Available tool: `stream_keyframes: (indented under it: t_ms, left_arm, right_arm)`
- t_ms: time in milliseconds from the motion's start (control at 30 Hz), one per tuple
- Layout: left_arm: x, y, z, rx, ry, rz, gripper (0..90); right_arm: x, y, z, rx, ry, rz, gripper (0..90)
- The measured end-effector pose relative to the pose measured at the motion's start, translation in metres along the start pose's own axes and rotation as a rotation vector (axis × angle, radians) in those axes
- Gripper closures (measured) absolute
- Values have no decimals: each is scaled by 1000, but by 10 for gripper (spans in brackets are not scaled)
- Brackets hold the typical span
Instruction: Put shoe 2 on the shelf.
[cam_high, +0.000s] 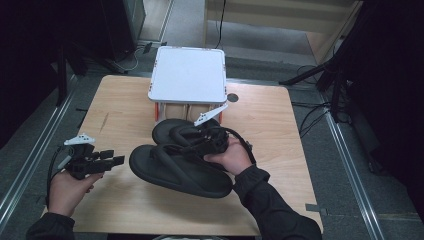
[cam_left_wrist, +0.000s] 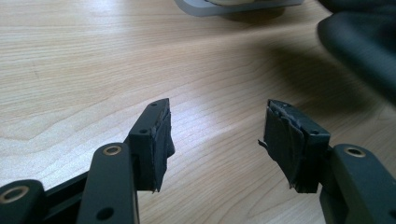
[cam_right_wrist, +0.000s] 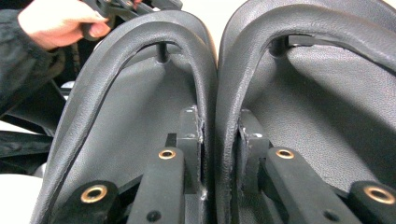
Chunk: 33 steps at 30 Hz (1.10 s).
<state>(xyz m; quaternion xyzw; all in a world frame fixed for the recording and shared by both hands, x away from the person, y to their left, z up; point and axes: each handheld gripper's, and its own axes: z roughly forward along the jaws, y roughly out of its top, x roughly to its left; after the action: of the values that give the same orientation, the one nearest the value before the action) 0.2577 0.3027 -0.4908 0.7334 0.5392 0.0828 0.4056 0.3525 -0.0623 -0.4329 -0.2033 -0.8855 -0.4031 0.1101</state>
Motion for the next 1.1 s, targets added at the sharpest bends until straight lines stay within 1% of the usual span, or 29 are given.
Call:
stream_keyframes:
  t_ms: [133,367,400,433,500,700,733,933,1100]
  left_arm:
    - [0,0,1,6,-2,7,423]
    - [0,0,1,4,-1,4,423]
    - [1,0,1,5,-2,3,423]
    - [1,0,1,-4,-2,-2,424]
    - [1,0,1,-2,-3,-7,423]
    - [0,0,2,4,-2,1,424]
    - [0,0,2,5,-1,1,423]
    - [1,0,3,1,0,-1,423]
    - [0,0,4,8,-7,0,424]
  right_arm:
    - [1,8,-7,4,16,10,762]
    - [8,26,-19,0,41,-5,762]
    - [10,29,-22,-3,40,-12,762]
    - [11,32,-24,-4,38,-15,761]
    - [13,38,-28,-10,27,-16,762]
    - [19,57,-42,-37,12,-30,762]
    - [20,61,-44,-35,5,-33,762]
    - [20,80,-55,-49,-11,-37,762]
    - [17,97,-63,-59,-68,-41,761]
